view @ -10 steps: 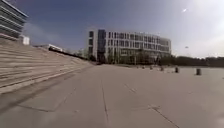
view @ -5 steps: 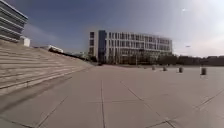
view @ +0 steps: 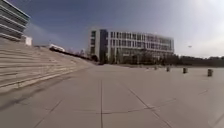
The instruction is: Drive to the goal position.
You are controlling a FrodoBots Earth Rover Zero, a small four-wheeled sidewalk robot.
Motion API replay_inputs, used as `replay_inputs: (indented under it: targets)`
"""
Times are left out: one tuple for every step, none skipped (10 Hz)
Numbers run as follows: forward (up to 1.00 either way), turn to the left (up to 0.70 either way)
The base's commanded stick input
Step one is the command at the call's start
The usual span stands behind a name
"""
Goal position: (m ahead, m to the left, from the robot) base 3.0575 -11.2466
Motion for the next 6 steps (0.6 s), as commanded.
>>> replay_inputs:
  targets:
    - [0.70,0.00]
    - [0.70,0.00]
    - [0.70,0.00]
    - [0.70,0.00]
    - [0.70,0.00]
    - [0.70,0.00]
